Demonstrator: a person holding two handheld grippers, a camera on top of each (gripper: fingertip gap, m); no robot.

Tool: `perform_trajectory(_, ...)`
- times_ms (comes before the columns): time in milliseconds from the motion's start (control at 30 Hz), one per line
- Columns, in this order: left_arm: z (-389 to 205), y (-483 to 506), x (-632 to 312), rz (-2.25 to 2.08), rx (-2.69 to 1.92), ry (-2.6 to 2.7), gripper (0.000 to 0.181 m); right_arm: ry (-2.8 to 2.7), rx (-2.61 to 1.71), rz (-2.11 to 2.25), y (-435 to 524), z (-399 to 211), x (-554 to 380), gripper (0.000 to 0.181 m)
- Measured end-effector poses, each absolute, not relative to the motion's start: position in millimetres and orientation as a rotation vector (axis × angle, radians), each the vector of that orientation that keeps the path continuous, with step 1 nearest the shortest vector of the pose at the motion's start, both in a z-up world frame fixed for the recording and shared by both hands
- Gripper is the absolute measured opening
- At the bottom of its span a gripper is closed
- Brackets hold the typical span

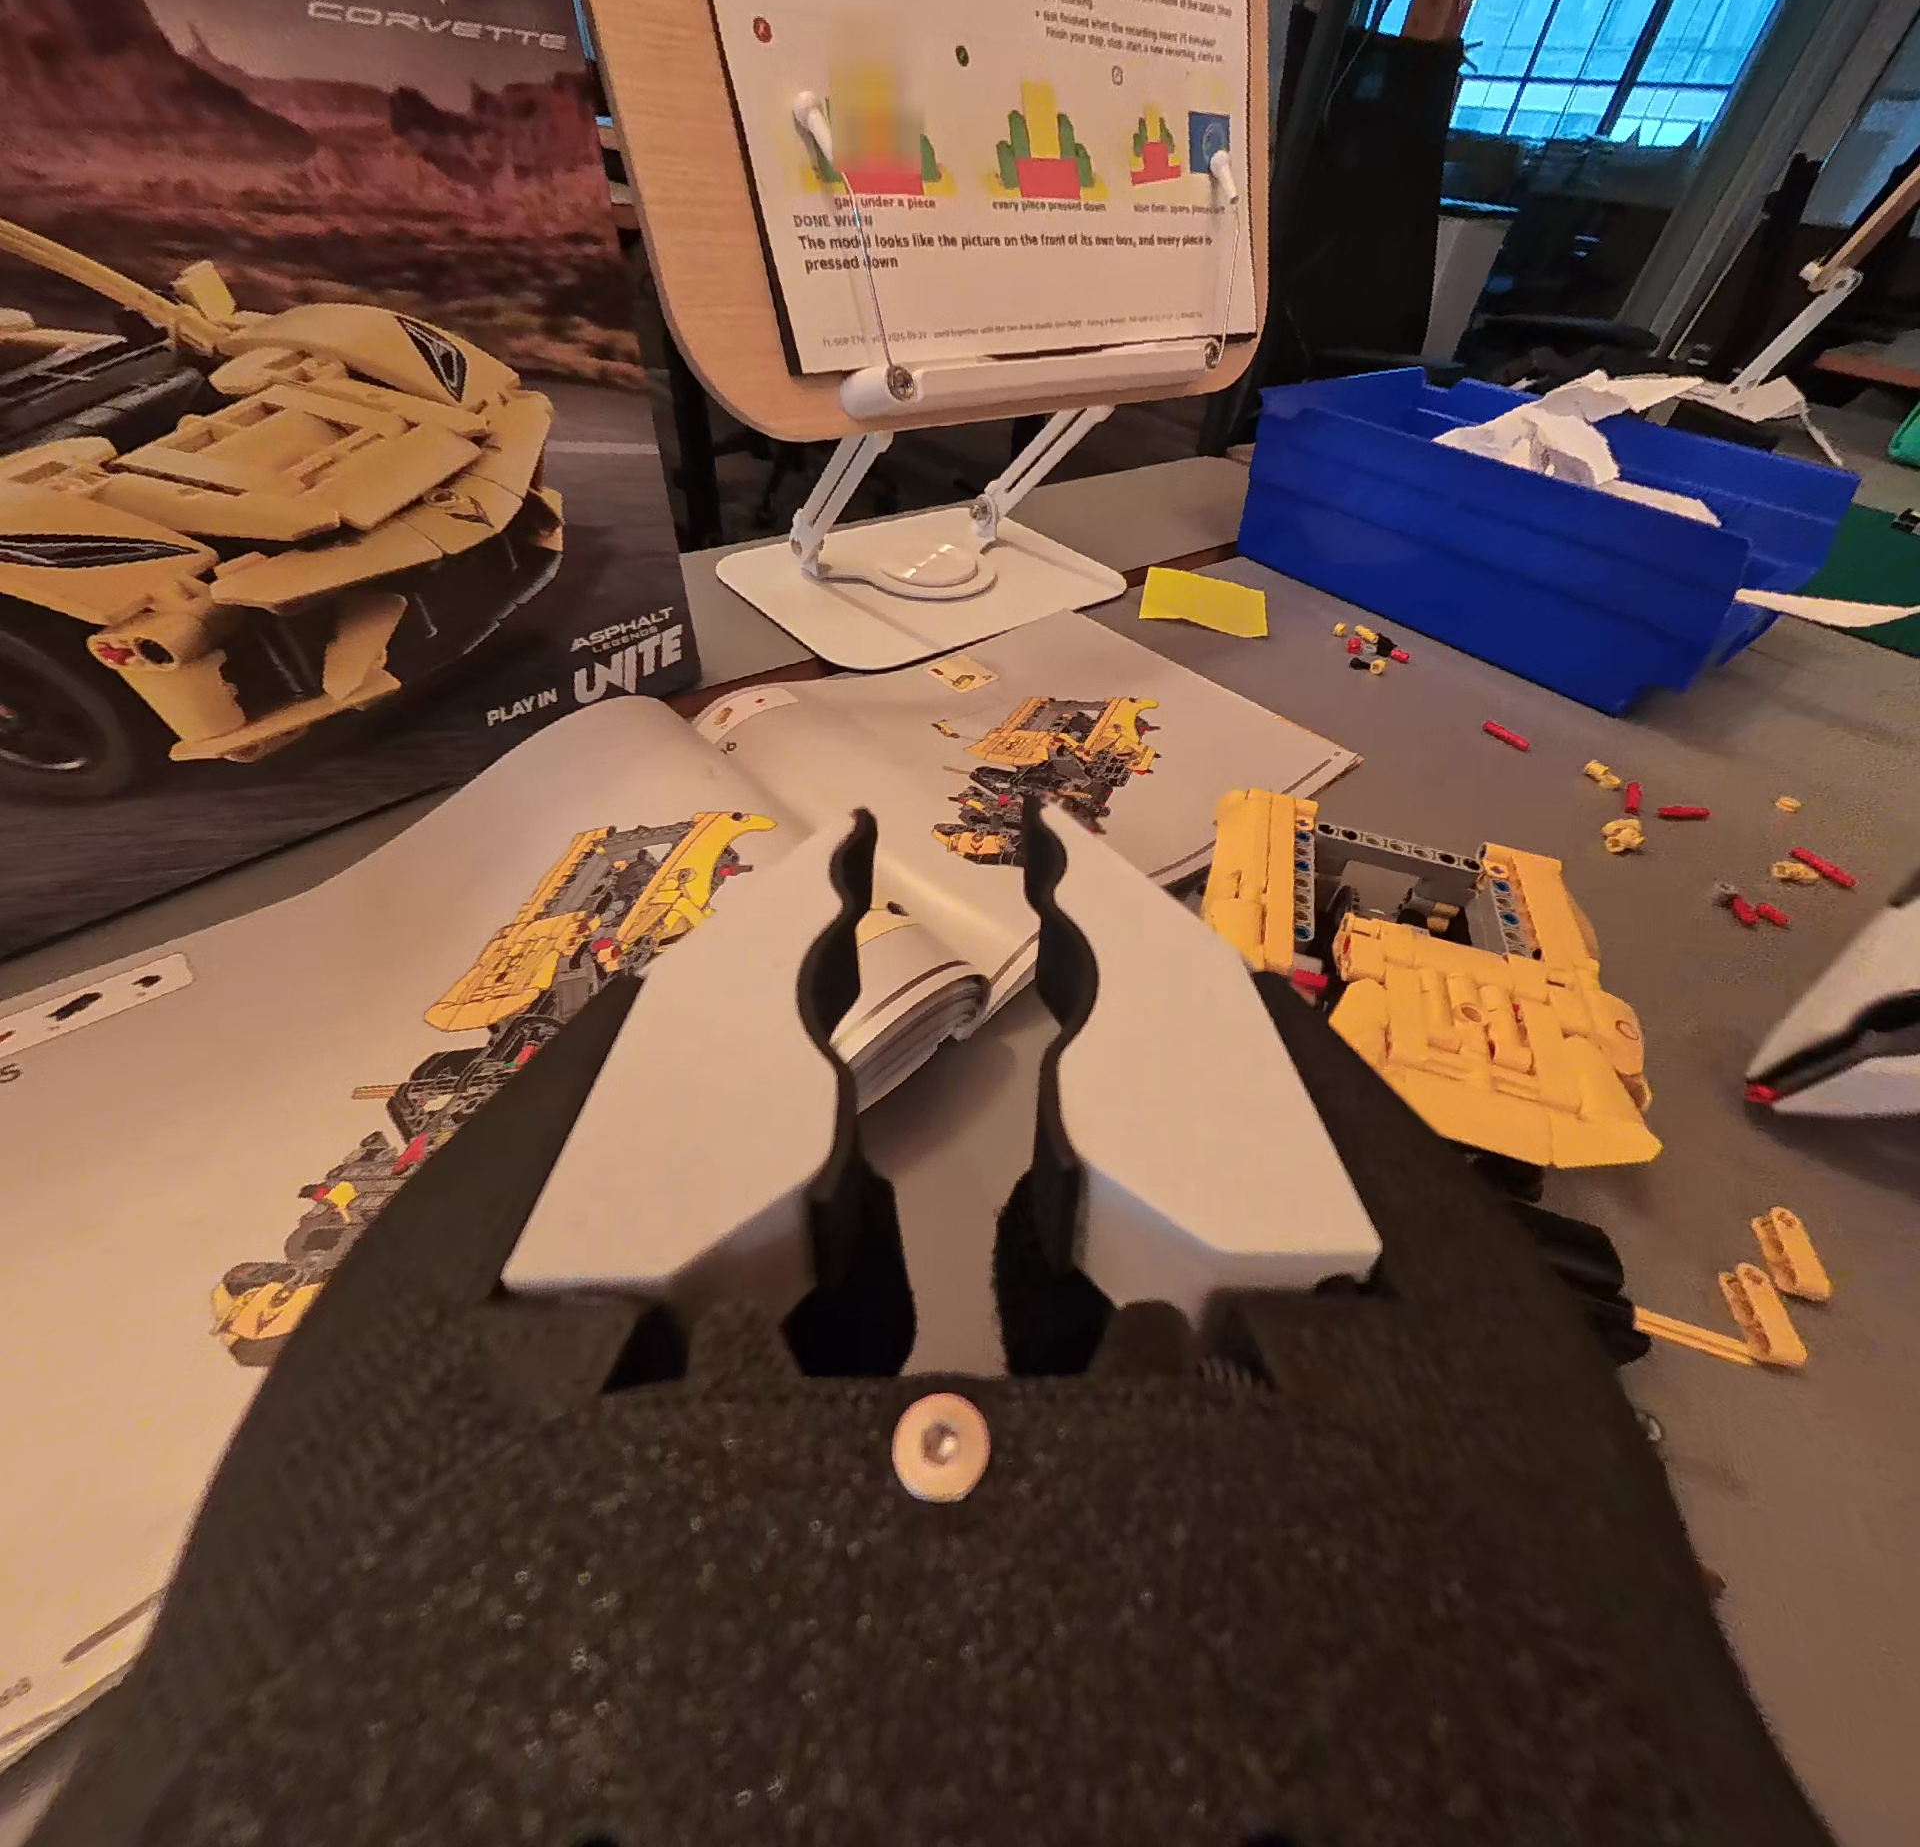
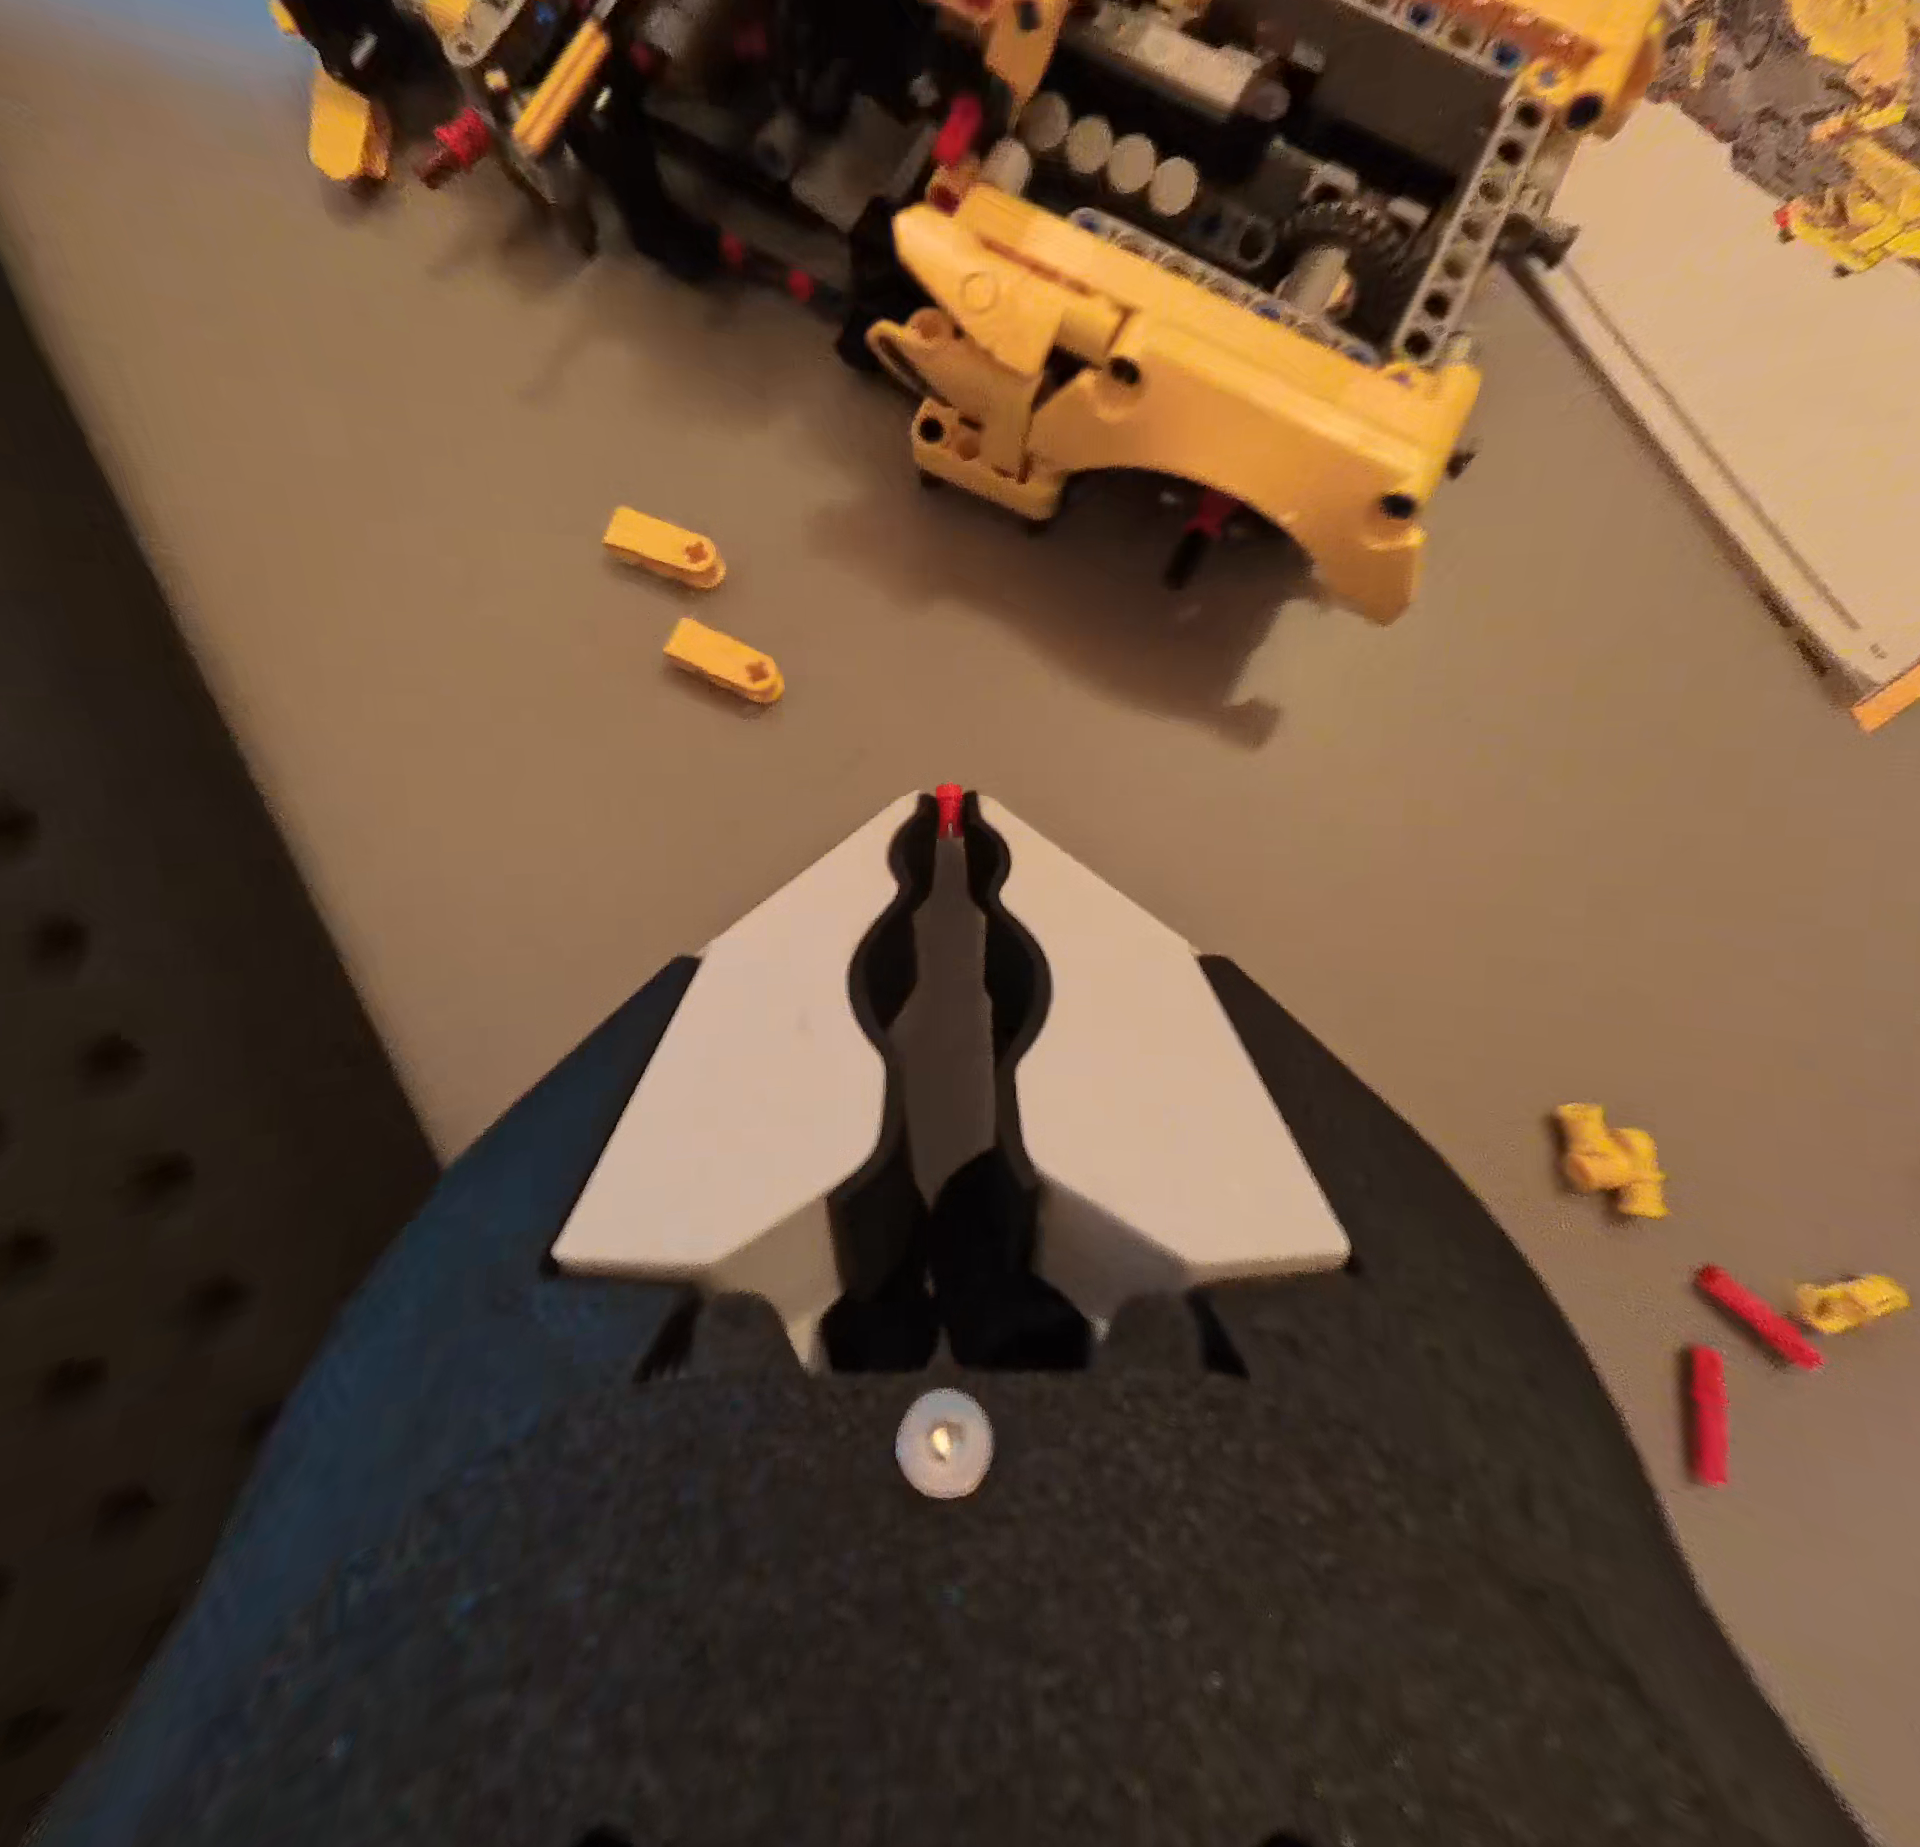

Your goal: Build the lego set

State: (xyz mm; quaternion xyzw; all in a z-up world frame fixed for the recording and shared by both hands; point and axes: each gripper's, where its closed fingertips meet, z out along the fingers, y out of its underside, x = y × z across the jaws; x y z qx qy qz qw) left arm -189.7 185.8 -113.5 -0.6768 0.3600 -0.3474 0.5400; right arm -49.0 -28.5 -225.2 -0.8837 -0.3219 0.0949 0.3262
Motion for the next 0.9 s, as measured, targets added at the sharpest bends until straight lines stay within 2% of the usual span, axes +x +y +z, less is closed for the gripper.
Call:
perform_trajectory(267, -115.9, 189.0, -191.7, -0.778, -1.618, 0.847, 0.029, -0.732, -2.345, 0.249, -41.5, -233.1, -54.8, 0.005)
perform_trajectory(367, -118.4, 189.9, -192.3, -0.76, -1.622, 0.852, 0.029, -0.661, -2.343, 0.227, -41.1, -227.8, -38.2, 0.021)
perform_trajectory(567, -118.3, 187.6, -189.6, -0.786, -1.623, 0.853, 0.029, -0.212, -2.385, -0.036, -51.5, -218.9, 71.8, 0.021)
perform_trajectory(900, -120.7, 187.0, -188.7, -0.764, -1.626, 0.867, 0.029, -0.201, -2.426, 0.0, -51.3, -232.7, 71.6, 0.011)
